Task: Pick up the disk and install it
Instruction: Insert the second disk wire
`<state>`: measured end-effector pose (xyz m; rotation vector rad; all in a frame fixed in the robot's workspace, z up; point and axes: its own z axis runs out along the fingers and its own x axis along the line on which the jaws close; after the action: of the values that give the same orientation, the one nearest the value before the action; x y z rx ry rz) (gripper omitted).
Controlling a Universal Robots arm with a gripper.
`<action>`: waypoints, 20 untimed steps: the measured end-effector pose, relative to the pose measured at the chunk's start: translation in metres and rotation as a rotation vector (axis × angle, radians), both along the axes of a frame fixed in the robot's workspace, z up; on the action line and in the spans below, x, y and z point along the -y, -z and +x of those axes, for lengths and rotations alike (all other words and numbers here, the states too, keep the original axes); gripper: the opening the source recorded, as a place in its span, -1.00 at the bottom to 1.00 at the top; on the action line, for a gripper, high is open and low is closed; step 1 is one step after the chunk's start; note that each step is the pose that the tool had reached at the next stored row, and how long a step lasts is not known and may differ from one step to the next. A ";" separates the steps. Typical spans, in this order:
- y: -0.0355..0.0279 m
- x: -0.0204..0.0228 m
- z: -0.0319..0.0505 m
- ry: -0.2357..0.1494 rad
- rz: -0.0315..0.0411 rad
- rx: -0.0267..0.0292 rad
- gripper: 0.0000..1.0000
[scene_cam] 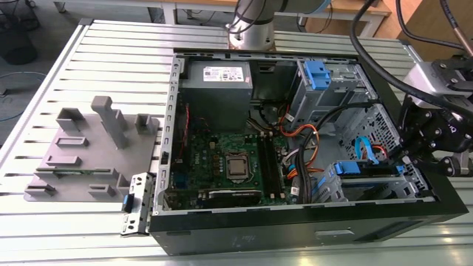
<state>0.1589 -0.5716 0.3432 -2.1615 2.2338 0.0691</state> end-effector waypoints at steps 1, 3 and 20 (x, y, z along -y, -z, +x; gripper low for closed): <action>0.0002 0.0006 -0.0001 0.000 0.0001 0.0000 -0.67; 0.0010 0.0010 -0.0001 -0.001 0.0002 -0.0001 -0.67; 0.0063 0.0015 -0.0004 -0.005 0.0005 -0.0001 -0.65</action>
<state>0.1585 -0.5730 0.3369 -2.1672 2.2280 0.0699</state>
